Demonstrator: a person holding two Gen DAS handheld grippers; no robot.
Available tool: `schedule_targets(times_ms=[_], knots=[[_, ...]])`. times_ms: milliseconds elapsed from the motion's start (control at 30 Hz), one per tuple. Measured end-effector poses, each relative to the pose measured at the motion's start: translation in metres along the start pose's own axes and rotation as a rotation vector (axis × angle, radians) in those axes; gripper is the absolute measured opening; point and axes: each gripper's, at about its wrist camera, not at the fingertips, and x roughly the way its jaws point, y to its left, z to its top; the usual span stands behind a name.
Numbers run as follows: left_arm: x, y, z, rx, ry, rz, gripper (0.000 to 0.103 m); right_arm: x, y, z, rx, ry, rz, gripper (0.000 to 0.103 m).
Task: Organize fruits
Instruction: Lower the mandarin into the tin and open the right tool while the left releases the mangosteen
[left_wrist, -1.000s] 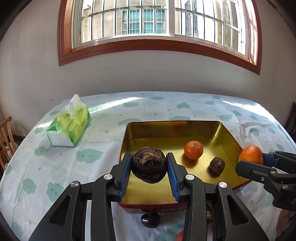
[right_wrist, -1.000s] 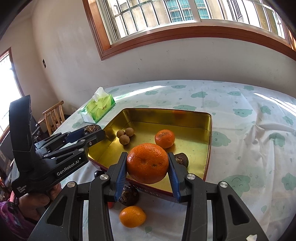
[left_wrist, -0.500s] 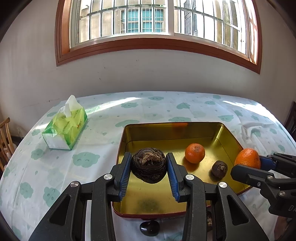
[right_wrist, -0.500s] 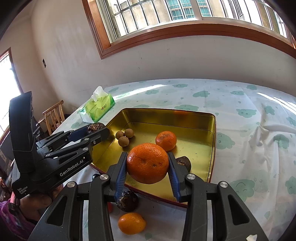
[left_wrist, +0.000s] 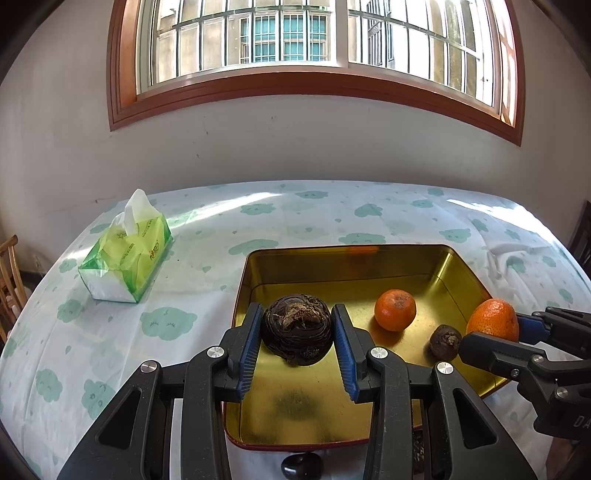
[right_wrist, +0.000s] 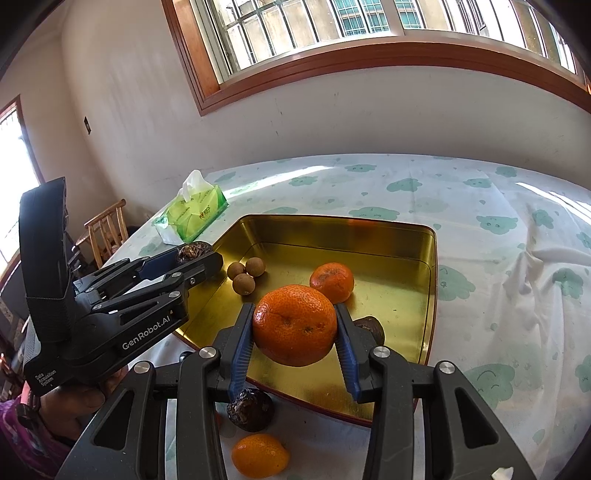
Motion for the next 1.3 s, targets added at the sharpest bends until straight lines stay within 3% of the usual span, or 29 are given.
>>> schedule_targets(times_ms=[1300], knots=[[0.027,0.007,0.002,-0.006,0.021,0.0,0.038,0.035,-0.016,0.012,0.03,0.028,-0.023,0.038]])
